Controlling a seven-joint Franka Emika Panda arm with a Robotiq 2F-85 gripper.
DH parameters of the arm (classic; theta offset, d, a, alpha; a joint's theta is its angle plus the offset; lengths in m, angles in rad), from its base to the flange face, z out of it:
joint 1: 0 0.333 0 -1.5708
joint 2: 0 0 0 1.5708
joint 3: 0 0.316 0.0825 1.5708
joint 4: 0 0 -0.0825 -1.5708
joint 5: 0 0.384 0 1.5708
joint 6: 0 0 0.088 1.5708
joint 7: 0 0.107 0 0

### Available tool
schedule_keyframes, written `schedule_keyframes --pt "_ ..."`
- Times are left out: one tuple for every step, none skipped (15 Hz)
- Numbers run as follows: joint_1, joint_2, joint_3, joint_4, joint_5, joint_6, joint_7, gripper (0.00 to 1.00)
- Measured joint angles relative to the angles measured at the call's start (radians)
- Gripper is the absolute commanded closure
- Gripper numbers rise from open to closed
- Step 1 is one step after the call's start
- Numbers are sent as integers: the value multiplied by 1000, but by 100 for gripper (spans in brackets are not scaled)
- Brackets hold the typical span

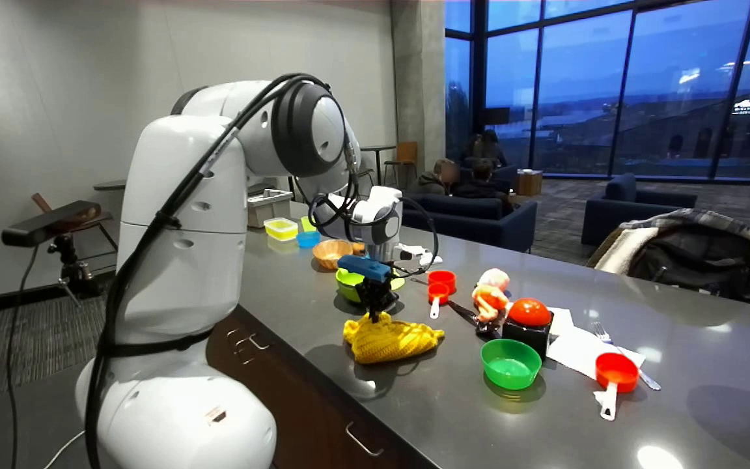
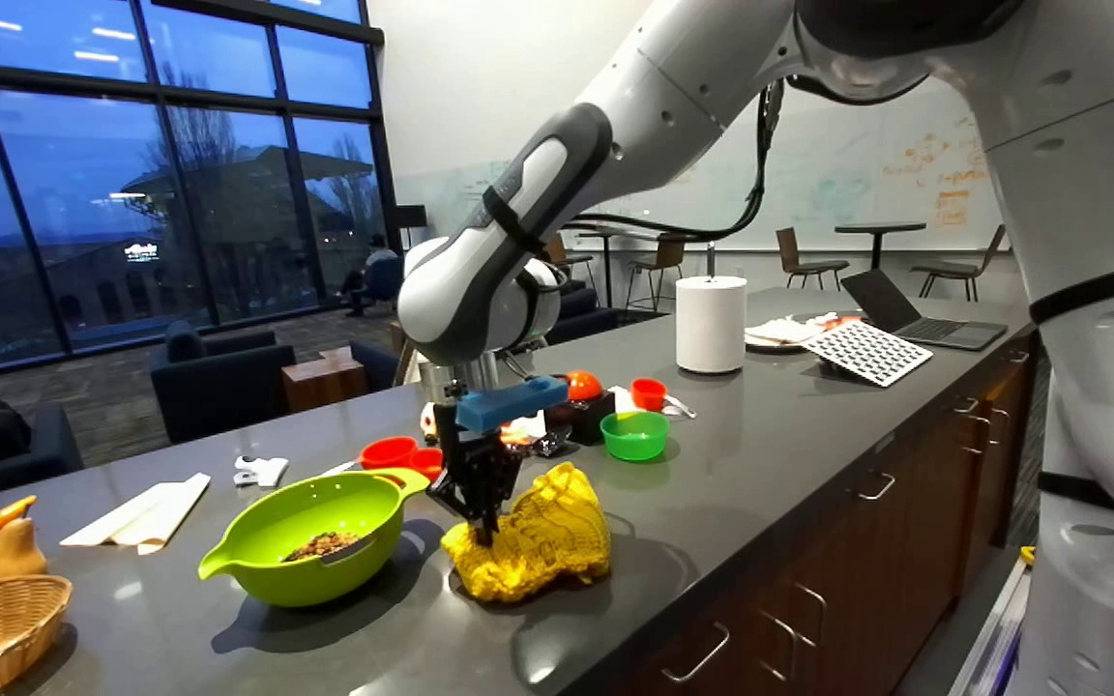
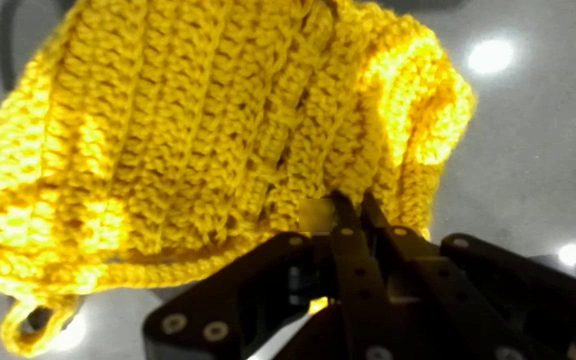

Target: Use the yellow cloth to wipe the counter.

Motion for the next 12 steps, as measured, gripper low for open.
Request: schedule_keyframes --pt "5 10 3 11 0 0 -2 99" --pt "9 17 4 20 0 0 -4 99" --pt "12 24 5 28 0 0 -8 99" --pt "13 28 7 35 0 0 -15 99" --pt "15 31 8 42 0 0 -22 99" --pt "16 33 9 48 0 -1 -26 99" --pt "16 34 11 53 0 -1 -28 99" --pt "17 34 11 58 0 -2 -29 99" --pt "17 34 12 64 0 -4 -32 99" --pt "18 34 12 69 0 -6 -36 99" --pt "20 34 13 74 0 -9 -40 99" --pt "22 34 14 82 -2 -13 -41 99"
